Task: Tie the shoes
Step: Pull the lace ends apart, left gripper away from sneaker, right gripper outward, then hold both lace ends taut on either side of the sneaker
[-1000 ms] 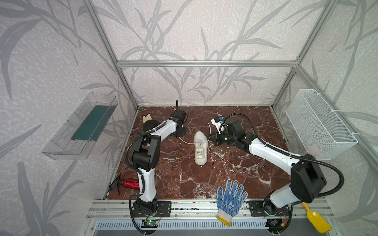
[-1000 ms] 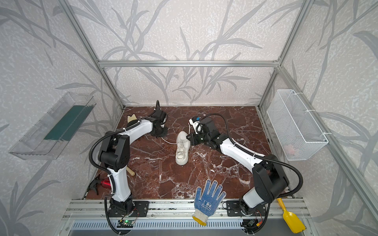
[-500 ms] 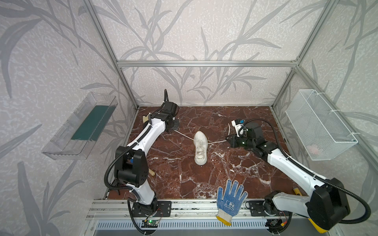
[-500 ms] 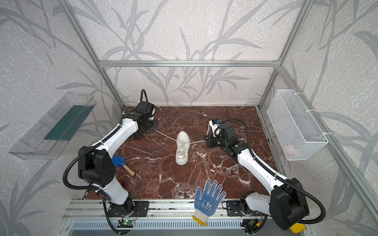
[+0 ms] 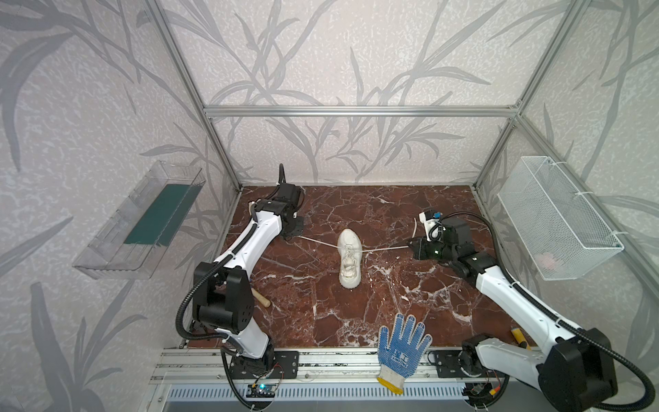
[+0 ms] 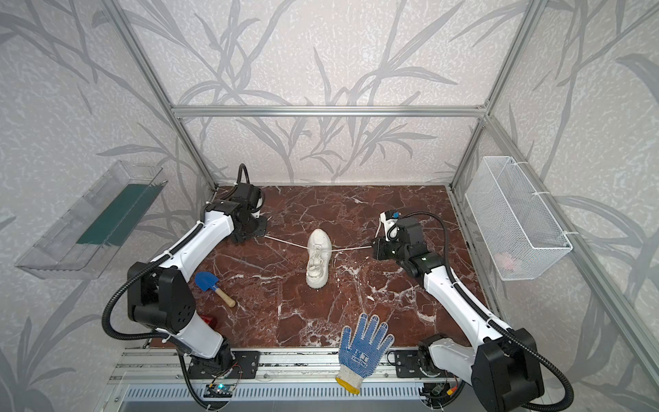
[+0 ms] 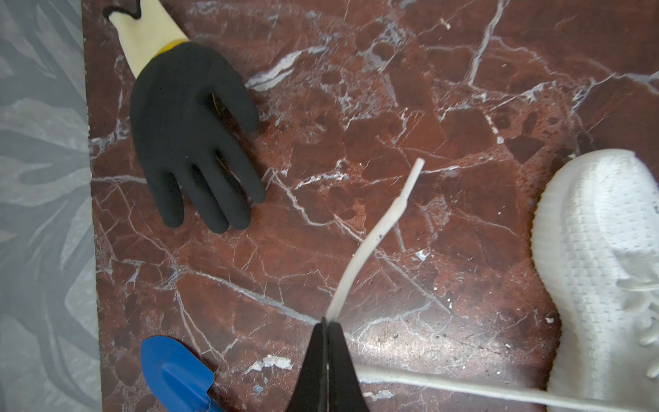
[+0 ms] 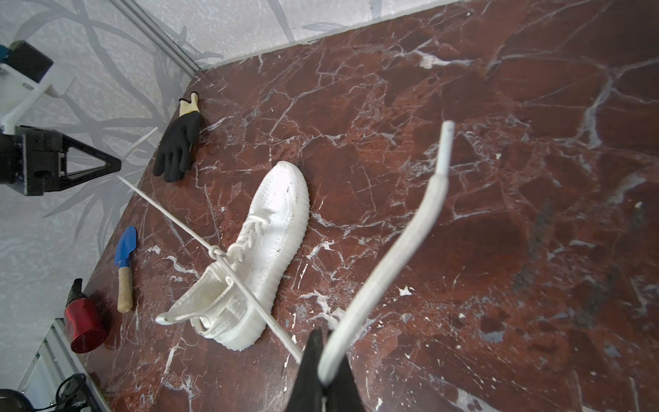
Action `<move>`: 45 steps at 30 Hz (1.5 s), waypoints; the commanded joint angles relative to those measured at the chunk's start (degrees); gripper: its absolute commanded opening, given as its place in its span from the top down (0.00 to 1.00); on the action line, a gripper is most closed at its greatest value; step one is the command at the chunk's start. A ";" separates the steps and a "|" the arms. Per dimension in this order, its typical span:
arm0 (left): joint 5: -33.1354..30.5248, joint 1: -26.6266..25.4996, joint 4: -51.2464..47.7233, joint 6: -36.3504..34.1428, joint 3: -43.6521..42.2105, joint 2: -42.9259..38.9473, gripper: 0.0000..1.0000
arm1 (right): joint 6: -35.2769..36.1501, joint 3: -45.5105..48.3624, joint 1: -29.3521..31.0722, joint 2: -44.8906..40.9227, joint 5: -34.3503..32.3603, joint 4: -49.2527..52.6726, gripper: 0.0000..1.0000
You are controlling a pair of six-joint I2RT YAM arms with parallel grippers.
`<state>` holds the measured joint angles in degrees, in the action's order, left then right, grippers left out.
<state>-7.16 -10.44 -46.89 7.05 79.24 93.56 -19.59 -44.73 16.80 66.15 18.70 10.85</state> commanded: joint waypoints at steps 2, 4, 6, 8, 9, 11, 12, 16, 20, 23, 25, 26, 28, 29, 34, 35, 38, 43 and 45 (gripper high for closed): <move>-0.18 0.82 -2.65 -0.30 -2.49 -3.03 1.00 | -0.87 1.95 -1.50 -0.87 -1.62 1.65 1.00; 0.52 0.99 -3.23 0.01 -3.51 -3.02 1.00 | -1.54 2.90 -1.68 -0.52 -1.64 1.71 1.00; 0.83 1.08 -3.29 0.36 -4.54 -3.26 1.00 | -2.16 3.65 -1.76 -0.09 -1.73 1.93 1.00; 1.13 1.36 -2.59 1.01 -5.99 -3.80 1.00 | -3.10 4.45 -1.85 0.53 -2.06 2.20 1.00; 1.47 1.58 -2.06 1.17 -6.62 -4.06 1.00 | -3.45 4.73 -1.90 0.64 -2.09 2.24 1.00; 2.21 2.11 -1.57 1.60 -7.25 -4.13 1.00 | -3.86 5.18 -1.94 0.81 -2.13 1.87 1.00; 2.30 2.30 -1.71 1.65 -7.24 -4.04 1.00 | -3.97 5.36 -1.94 0.82 -2.42 1.81 1.00; 3.00 2.94 -1.89 1.61 -7.61 -3.78 1.00 | -3.85 5.42 -2.34 1.09 -2.51 2.08 1.00; 3.30 3.30 -1.38 2.03 -8.89 -3.65 1.00 | -4.46 5.77 -3.06 0.83 -4.33 3.64 1.00; 2.89 3.49 -1.01 2.18 -9.78 -3.76 1.00 | -4.85 5.89 -3.59 0.73 -5.09 3.99 1.00; 2.68 3.66 -0.87 1.96 -10.15 -3.66 1.00 | -5.07 6.00 -3.70 0.65 -5.81 4.13 1.00; 2.47 3.74 -0.69 1.82 -10.53 -3.52 1.00 | -5.25 5.97 -3.70 0.65 -6.03 4.18 1.00; 1.98 4.11 -0.23 1.58 -11.32 -3.07 1.00 | -5.44 5.75 -3.87 0.73 -6.75 4.80 1.00; 2.18 4.48 -0.13 1.63 -11.54 -2.71 1.00 | -5.72 5.78 -3.95 0.73 -7.20 5.03 1.00; 3.25 6.29 1.22 1.61 -13.13 -1.06 1.00 | -6.58 6.34 -4.23 1.91 -8.23 4.97 1.00; 3.48 6.60 1.45 1.62 -13.15 -0.72 1.00 | -6.57 6.29 -4.27 2.17 -8.24 5.05 1.00; 4.16 7.21 2.26 1.64 -13.24 0.48 1.00 | -6.61 6.06 -4.32 2.98 -8.62 5.14 1.00; 5.42 7.71 3.01 1.76 -12.62 2.80 1.00 | -6.86 5.95 -4.73 4.72 -10.11 5.67 1.00; 5.18 8.12 3.42 1.81 -12.62 3.24 1.00 | -7.02 5.96 -5.12 5.49 -10.93 6.25 1.00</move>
<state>-1.30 -3.20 -43.66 8.14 66.59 95.85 -26.26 -39.11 12.64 70.59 10.85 15.05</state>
